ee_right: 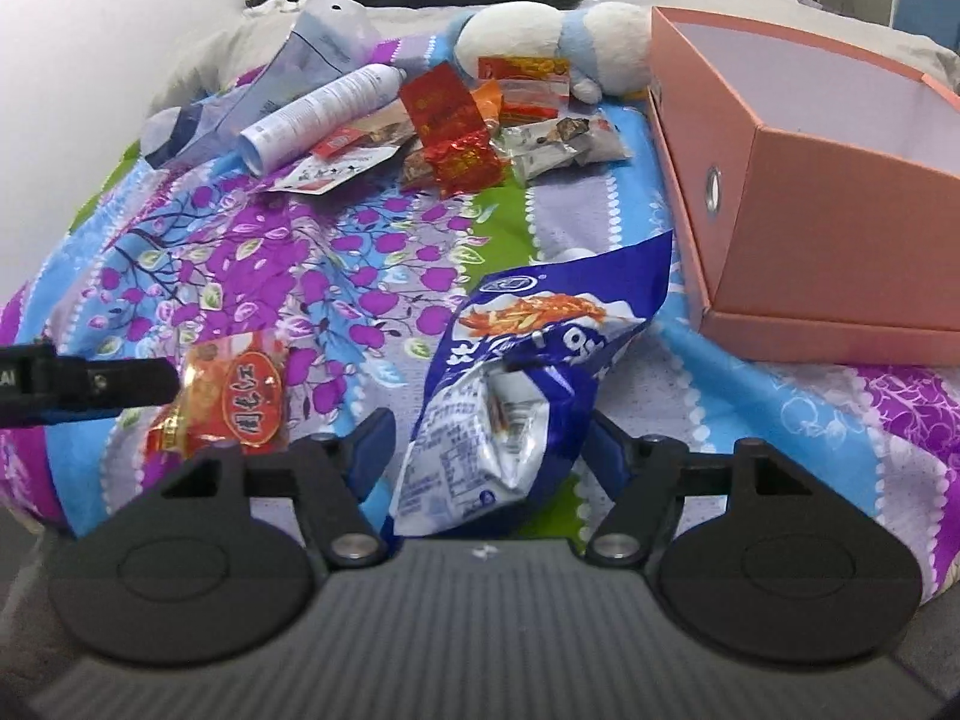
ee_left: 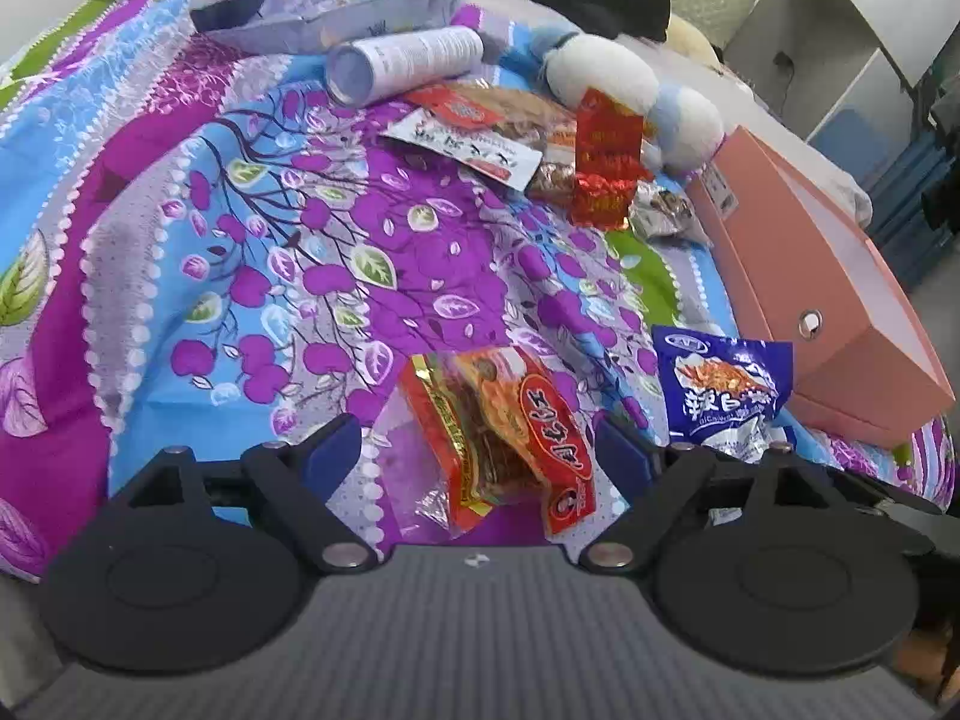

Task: Organize snacks
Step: 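Lift the red packet with the left tool while the right tool lifts the blue bag, then carry the red packet in the left tool while the right tool carries the blue bag toward the pink box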

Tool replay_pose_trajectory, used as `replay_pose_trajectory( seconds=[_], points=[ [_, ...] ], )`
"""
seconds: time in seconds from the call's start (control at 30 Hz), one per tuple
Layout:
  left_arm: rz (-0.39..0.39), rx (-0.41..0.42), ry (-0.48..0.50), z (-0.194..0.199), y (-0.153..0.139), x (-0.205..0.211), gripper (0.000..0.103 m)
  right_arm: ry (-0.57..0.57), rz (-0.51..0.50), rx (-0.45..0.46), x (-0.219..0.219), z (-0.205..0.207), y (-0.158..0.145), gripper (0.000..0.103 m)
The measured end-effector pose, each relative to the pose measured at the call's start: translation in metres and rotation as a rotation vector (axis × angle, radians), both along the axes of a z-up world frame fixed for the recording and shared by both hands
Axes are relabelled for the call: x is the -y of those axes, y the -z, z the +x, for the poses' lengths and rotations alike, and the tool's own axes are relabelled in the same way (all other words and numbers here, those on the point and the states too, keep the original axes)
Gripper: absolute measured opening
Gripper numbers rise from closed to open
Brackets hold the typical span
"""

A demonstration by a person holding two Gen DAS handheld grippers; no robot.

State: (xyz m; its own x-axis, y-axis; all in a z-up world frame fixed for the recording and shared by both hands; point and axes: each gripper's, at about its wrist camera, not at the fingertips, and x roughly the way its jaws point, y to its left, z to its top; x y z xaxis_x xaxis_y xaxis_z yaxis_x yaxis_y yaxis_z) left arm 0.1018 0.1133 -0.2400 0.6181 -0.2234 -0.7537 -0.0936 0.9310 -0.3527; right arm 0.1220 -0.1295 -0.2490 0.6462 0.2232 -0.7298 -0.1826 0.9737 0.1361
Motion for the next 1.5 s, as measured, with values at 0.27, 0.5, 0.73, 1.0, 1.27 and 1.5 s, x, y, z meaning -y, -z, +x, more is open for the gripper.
replay_pose_trajectory(
  seconds=[0.27, 0.5, 0.73, 1.0, 1.27, 1.5],
  points=[
    [0.015, -0.026, 0.022, 0.015, 0.008, 0.019, 0.091, -0.038, -0.084, 0.013, -0.01, 0.002, 0.013, 0.065],
    [0.143, -0.014, 0.078, 0.025, 0.017, 0.041, 0.091, -0.047, -0.13, 0.03, -0.01, -0.003, 0.007, 0.055],
    [0.252, -0.014, 0.124, 0.028, 0.027, 0.056, 0.087, -0.04, -0.113, 0.018, -0.005, -0.002, 0.006, 0.055],
    [0.316, 0.029, 0.167, 0.022, 0.024, 0.072, 0.065, -0.046, -0.089, 0.002, -0.004, -0.001, 0.005, 0.055],
    [0.223, 0.032, 0.095, 0.022, 0.015, 0.054, 0.024, -0.051, -0.083, 0.004, -0.004, -0.003, -0.002, 0.055],
    [0.159, 0.006, 0.075, 0.023, 0.016, 0.043, 0.009, -0.056, -0.074, 0.018, -0.004, -0.004, -0.009, 0.054]
  ],
)
